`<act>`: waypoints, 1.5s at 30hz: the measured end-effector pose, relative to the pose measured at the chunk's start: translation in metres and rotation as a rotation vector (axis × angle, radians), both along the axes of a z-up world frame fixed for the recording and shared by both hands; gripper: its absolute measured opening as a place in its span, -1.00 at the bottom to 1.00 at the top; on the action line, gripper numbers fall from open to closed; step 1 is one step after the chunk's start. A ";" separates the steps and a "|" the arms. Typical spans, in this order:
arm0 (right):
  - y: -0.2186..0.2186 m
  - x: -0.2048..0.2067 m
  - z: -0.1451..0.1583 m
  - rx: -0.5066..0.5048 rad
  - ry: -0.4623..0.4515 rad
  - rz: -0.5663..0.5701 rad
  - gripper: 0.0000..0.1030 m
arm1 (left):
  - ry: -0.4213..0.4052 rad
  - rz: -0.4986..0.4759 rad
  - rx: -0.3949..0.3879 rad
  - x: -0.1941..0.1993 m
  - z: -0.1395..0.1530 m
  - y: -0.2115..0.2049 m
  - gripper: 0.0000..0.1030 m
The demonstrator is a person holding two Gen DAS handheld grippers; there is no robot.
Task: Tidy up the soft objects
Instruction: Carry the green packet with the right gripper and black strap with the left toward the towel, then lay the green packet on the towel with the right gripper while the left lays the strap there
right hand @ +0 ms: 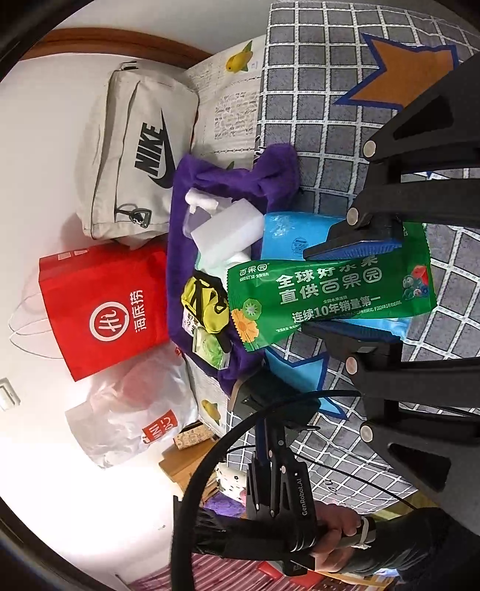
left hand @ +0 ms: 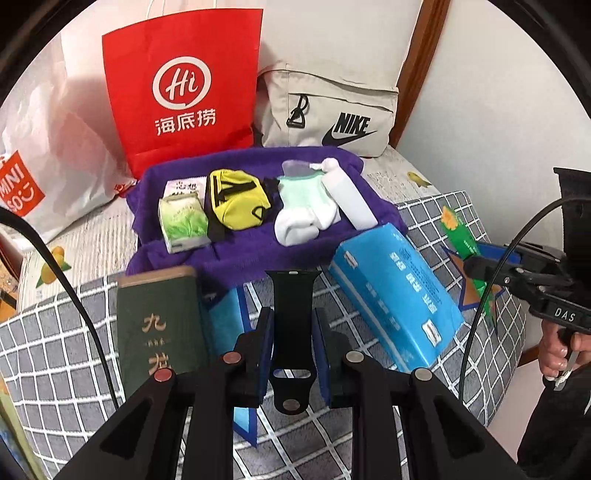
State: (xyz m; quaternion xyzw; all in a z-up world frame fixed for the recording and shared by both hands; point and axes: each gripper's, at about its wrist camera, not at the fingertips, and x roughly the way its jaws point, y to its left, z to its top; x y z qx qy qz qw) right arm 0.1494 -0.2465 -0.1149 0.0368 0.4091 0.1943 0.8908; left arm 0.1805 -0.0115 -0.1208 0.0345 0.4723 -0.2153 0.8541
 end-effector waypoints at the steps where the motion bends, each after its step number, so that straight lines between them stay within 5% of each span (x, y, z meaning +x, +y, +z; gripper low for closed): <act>1: 0.002 0.002 0.000 -0.002 -0.001 0.003 -0.39 | -0.002 -0.004 0.000 0.002 0.000 0.000 -0.61; 45: 0.047 0.139 0.021 -0.031 -0.067 0.067 -0.39 | -0.010 0.017 -0.009 0.126 0.017 0.013 -0.61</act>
